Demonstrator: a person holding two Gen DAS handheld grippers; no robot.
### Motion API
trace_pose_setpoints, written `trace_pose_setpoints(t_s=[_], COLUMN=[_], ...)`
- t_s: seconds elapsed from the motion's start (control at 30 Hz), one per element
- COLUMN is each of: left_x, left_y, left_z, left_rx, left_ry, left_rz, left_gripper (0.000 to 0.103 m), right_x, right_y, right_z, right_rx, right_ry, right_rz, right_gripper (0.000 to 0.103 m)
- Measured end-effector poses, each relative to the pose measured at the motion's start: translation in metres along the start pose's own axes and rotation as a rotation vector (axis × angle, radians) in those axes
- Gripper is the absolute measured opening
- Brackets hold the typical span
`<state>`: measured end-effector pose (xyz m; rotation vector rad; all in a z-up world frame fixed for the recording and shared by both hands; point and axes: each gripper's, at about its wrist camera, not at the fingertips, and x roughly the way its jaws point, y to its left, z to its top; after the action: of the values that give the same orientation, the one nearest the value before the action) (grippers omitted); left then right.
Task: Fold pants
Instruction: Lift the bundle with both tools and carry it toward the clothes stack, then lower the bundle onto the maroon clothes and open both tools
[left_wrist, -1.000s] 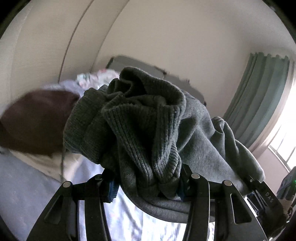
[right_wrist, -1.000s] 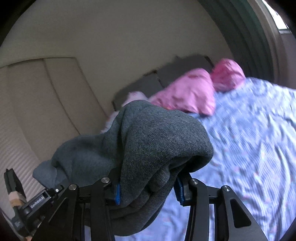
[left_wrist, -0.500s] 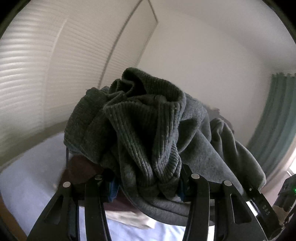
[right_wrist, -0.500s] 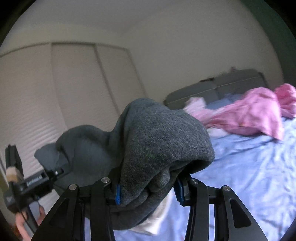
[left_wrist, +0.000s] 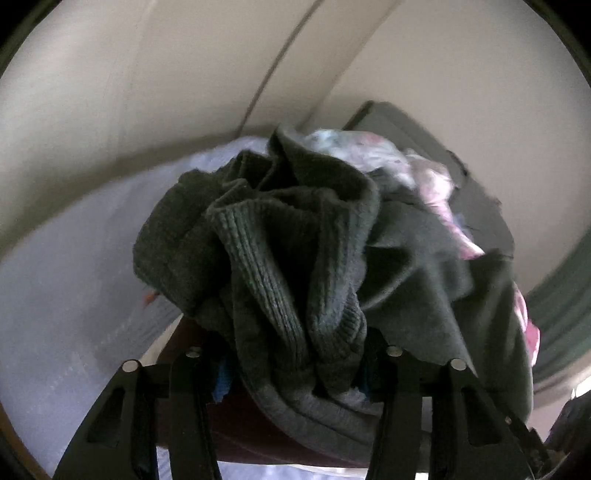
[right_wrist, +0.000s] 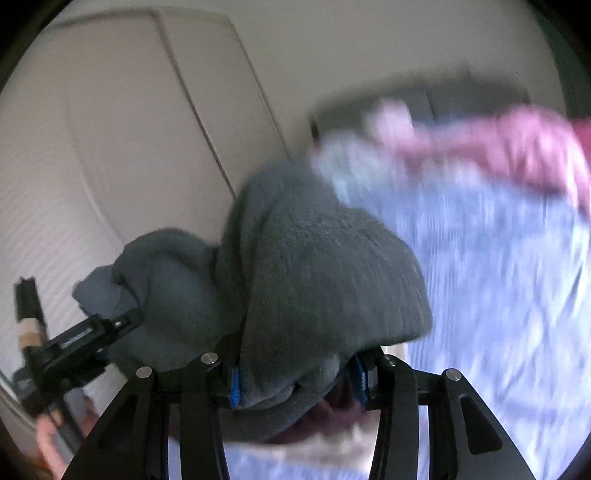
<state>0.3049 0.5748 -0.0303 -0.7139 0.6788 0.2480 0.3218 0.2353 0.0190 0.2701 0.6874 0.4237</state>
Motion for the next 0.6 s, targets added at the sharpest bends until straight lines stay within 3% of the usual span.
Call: trace_pose_setpoints(t_s=[0.07, 0.13, 0.27, 0.5, 0.53, 0.57, 0.6], left_x=[-0.001, -0.001, -0.009, -0.042, -0.048, -0.058, -0.071], left_y=[0.009, 0.002, -0.006, -0.033, -0.037, -0.041, -0.047], left_z=[0.000, -0.002, 0.008, 0.013, 0.012, 0.010, 0.013], left_rx=[-0.023, 0.032, 0.012, 0.096, 0.104, 0.113, 0.139], left_ry=[-0.026, -0.015, 0.021, 0.052, 0.043, 0.014, -0.069], left_rz=[-0.018, 0.012, 0.057, 0.143, 0.157, 0.182, 0.245], left_gripper=[0.062, 0.064, 0.068, 0.067, 0.071, 0.084, 0.091], right_x=[0.023, 0.027, 0.032, -0.001, -0.001, -0.005, -0.009], right_y=[-0.018, -0.029, -0.039, -0.037, -0.035, -0.034, -0.032], right_z=[-0.007, -0.002, 0.007, 0.006, 0.004, 0.003, 0.003], right_rx=[0.073, 0.110, 0.127, 0.116, 0.122, 0.117, 0.097], right_ry=[0.088, 0.135, 0.169, 0.207, 0.204, 0.197, 0.184], right_rz=[0.087, 0.170, 0.166, 0.233, 0.240, 0.245, 0.246], right_gripper=[0.050, 0.053, 0.055, 0.071, 0.076, 0.078, 0.081])
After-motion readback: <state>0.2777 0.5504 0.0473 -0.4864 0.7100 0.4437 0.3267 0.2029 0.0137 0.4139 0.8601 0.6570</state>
